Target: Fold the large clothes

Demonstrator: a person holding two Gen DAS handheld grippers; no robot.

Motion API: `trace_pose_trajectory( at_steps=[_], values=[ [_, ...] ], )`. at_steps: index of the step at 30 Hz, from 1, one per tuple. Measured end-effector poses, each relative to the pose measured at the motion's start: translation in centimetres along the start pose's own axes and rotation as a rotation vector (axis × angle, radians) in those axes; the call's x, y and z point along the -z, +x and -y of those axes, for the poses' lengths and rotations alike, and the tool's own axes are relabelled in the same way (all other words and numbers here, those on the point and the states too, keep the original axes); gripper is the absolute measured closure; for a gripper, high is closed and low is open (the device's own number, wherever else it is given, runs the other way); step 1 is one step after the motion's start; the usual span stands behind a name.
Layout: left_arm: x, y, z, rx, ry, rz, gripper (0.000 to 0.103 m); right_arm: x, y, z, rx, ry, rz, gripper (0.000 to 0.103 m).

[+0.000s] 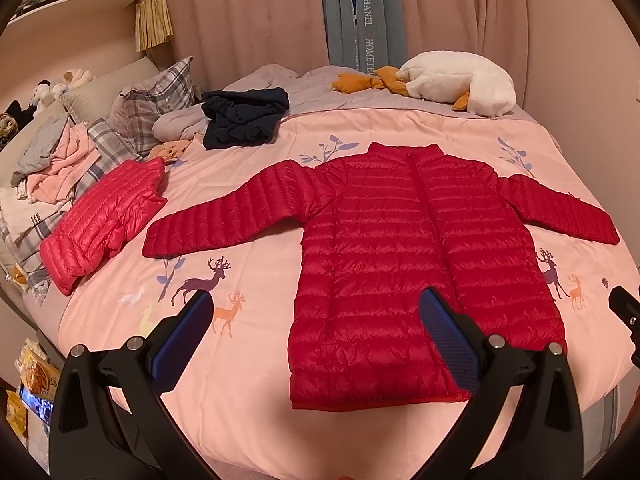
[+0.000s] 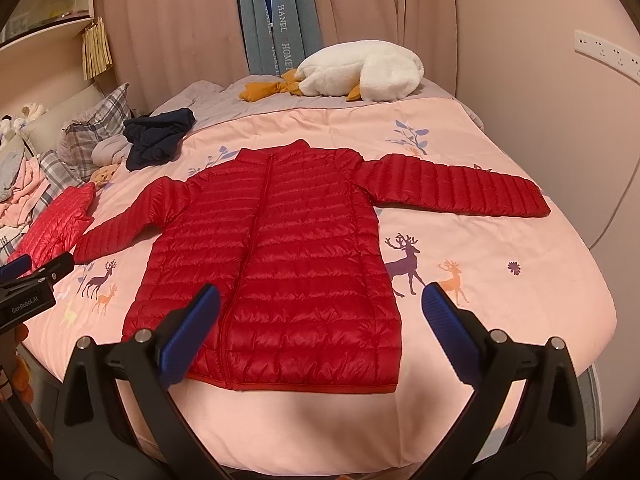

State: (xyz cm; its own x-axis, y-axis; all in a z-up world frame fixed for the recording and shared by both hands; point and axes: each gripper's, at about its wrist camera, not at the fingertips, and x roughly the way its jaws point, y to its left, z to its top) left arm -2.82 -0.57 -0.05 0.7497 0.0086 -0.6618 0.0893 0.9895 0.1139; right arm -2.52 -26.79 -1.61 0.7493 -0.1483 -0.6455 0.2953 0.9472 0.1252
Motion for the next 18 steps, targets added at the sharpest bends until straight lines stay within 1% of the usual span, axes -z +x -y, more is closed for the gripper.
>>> trace_pose_trajectory(
  at_steps=[18],
  values=[
    [0.09, -0.16, 0.69, 0.005, 0.009, 0.005, 0.001, 0.10, -0.06, 0.19, -0.010, 0.006, 0.004, 0.002]
  ],
)
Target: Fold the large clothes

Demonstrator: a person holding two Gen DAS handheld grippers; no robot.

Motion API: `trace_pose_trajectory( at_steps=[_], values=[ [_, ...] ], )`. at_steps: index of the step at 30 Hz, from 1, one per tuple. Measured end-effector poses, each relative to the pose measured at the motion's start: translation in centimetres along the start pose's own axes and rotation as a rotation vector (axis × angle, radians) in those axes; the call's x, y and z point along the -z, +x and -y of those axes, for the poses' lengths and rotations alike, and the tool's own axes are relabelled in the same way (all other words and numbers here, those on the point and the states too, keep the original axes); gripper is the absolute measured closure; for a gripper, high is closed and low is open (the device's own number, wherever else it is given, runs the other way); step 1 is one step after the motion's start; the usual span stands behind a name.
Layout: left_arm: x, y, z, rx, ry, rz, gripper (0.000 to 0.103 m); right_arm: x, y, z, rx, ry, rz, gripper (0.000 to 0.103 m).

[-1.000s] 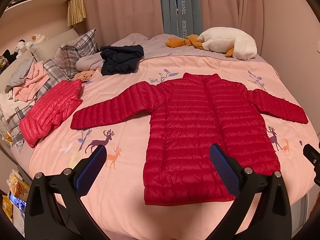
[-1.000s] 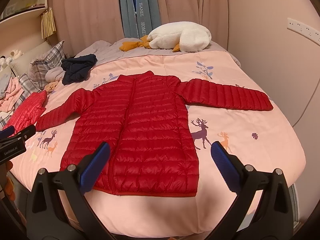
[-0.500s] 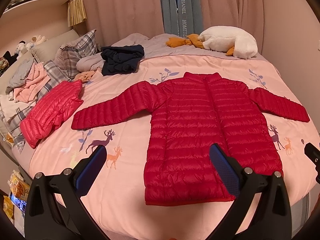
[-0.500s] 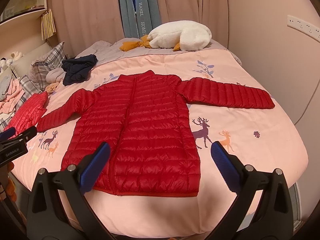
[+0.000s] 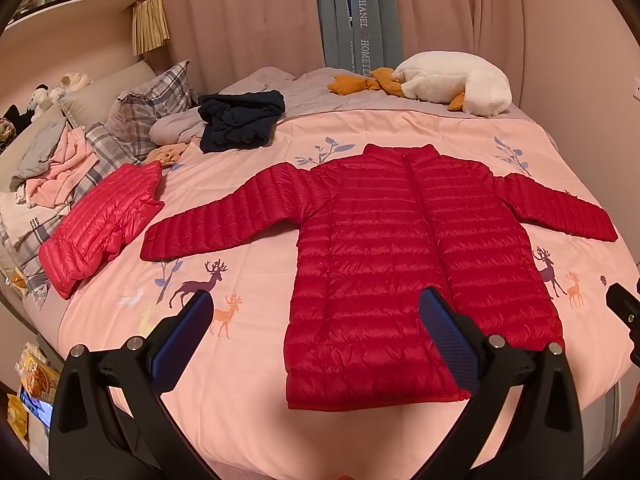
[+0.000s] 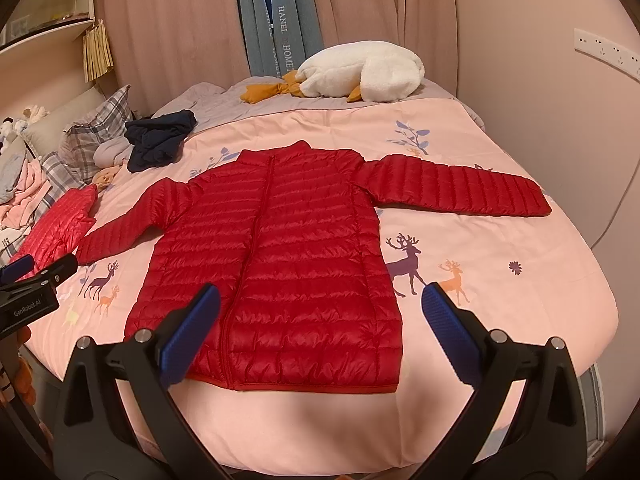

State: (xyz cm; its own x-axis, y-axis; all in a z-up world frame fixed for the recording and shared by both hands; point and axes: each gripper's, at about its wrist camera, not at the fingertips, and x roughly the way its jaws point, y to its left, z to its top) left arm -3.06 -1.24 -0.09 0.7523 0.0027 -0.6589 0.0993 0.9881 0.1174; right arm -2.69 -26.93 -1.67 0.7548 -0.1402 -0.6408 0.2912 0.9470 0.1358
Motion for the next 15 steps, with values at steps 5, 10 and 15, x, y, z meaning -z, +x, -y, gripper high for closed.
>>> trace_pose_trajectory(
  at_steps=[5, 10, 15],
  values=[
    [0.10, -0.02, 0.14, 0.005, 0.004, 0.002, 0.001, 0.01, 0.01, 0.00, 0.000, 0.001, -0.001, 0.002],
    [0.14, -0.05, 0.11, 0.006, 0.004, 0.001, 0.001, 0.03, 0.00, -0.04, -0.002, -0.001, -0.001, 0.002],
    [0.15, -0.05, 0.09, 0.007, 0.005, 0.001, 0.001, 0.07, 0.10, -0.21, -0.005, -0.003, -0.001, 0.002]
  ],
)
